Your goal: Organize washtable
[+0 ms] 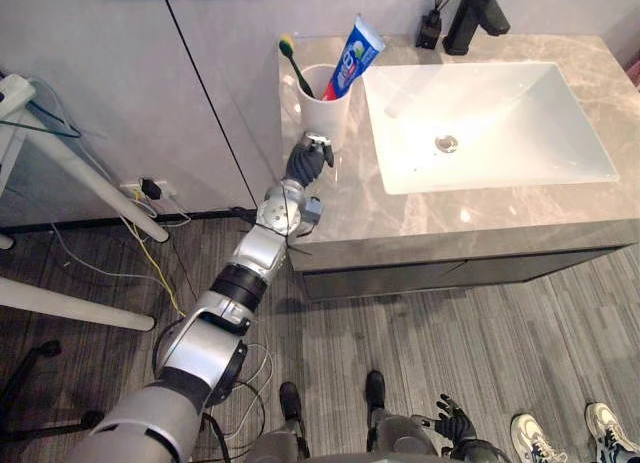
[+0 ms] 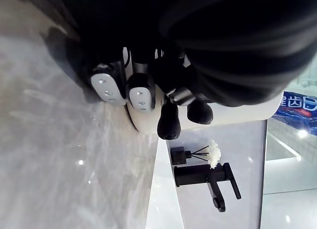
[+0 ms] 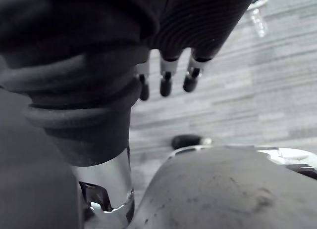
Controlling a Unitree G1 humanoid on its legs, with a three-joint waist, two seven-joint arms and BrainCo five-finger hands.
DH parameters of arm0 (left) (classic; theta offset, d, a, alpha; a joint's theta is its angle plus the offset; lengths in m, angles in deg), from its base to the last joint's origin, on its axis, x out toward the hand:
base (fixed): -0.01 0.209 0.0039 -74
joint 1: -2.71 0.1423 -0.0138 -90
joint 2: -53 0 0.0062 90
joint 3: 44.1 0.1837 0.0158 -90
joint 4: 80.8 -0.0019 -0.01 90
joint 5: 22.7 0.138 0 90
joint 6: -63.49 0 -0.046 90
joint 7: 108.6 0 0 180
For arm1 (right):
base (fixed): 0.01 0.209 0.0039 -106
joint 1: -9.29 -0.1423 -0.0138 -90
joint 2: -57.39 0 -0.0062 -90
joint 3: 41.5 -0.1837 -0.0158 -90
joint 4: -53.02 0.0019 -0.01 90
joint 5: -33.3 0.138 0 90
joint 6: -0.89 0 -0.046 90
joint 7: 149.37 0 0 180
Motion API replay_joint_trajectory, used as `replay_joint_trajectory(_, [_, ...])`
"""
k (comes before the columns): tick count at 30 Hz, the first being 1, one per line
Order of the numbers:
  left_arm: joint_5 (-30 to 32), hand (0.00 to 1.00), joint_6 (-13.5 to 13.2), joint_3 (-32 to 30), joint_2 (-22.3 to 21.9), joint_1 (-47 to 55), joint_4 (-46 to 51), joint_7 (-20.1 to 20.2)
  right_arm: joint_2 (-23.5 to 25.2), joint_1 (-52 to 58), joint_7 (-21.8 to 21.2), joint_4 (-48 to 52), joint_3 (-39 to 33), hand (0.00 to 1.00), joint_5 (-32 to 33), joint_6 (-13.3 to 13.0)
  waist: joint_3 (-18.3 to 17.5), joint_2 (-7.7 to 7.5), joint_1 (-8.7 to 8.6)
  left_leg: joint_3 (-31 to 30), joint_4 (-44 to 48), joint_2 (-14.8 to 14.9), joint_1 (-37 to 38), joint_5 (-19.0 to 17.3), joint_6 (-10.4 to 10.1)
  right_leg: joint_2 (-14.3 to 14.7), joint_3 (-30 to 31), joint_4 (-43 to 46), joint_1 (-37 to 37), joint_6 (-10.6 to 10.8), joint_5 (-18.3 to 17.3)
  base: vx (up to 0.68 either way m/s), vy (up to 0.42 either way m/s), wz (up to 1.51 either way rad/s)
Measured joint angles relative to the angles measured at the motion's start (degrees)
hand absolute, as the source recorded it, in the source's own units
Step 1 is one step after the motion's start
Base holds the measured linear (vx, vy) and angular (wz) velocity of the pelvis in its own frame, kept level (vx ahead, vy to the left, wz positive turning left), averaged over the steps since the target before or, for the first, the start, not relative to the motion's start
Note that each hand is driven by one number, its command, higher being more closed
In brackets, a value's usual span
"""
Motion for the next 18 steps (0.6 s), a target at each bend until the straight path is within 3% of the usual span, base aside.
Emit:
replay_joint_trajectory(7, [1.65,1.00,-0.14,0.06,6.02,-9.62,-5.53,1.05,-0.49,-0.09,0.02,2.60,2.88,0.00,-0.31,-0.34,2.49,-0.48,-1.05,0.24,1.09,-0.10,-3.04,0.02,0.05,-0.30,0.60,0.05,-2.43,0.08,0.72,0.00,0.002,-0.02])
replay_joint_trajectory(13, [-0.96,1.00,-0.66,0.62,6.87,-10.77,-4.45,0.03,-0.60,-0.06,0.03,3.56,3.33,0.00,-0.22,-0.45,3.44,-0.59,-1.09,0.10,1.77,-0.13,-4.01,-0.09,0.17,-0.52,1.27,0.07,-3.23,0.09,0.93,0.00,0.001,-0.03])
replay_joint_trajectory(18, [-3.36,1.00,-0.61,6.04,7.24,-10.04,2.24,1.21,-0.71,-0.04,0.02,4.16,3.34,0.00,-0.17,-1.35,4.65,-0.52,-1.09,0.05,2.27,-0.47,-4.69,-0.38,0.60,-1.04,1.33,0.08,-3.78,0.31,1.18,-0.03,0.010,0.00])
